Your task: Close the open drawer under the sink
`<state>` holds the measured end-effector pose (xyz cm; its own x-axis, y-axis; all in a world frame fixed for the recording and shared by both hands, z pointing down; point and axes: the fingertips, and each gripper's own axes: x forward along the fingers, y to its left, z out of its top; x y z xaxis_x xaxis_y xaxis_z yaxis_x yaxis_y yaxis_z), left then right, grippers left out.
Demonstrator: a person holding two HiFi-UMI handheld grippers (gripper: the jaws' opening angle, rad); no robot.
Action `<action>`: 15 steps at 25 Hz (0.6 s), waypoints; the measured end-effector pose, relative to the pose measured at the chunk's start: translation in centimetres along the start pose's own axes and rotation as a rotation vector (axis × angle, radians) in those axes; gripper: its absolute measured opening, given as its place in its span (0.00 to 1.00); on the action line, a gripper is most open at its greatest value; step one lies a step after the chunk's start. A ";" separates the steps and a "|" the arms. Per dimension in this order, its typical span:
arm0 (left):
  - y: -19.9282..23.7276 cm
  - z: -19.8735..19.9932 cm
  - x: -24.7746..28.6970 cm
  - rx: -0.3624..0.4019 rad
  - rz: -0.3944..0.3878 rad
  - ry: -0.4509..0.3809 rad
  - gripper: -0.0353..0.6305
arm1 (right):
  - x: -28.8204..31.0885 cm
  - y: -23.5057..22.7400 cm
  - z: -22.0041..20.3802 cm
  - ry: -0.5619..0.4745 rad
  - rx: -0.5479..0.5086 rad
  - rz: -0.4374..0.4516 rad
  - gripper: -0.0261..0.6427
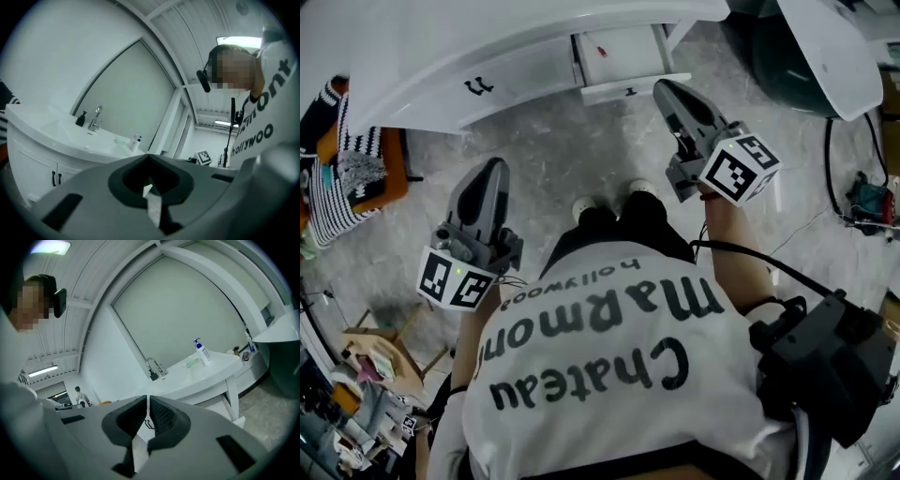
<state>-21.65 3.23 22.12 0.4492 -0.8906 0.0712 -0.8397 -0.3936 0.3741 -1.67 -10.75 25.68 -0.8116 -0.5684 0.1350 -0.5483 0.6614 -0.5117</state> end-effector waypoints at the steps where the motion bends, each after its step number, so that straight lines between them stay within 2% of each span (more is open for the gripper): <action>1: 0.6 -1.2 0.1 0.003 -0.014 0.028 0.07 | 0.5 -0.3 -1.3 0.012 -0.006 -0.014 0.06; 3: 1.9 -3.6 0.6 -0.005 -0.034 0.068 0.07 | 1.3 -1.3 -4.3 0.046 -0.011 -0.055 0.06; 6: 3.3 -6.1 2.3 -0.019 -0.043 0.082 0.07 | 1.9 -3.5 -8.1 0.086 -0.001 -0.103 0.06; 11: 3.4 -10.4 5.5 -0.024 -0.102 0.113 0.07 | 2.5 -7.8 -12.4 0.105 0.026 -0.149 0.06; 15: 3.8 -14.5 6.9 -0.053 -0.095 0.143 0.07 | 3.3 -12.2 -16.2 0.147 -0.002 -0.188 0.06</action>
<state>-17.35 -1.16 37.42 0.5678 -0.8070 0.1620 -0.7756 -0.4586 0.4337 -0.95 -12.82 46.16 -0.7160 -0.6042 0.3497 -0.6926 0.5520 -0.4644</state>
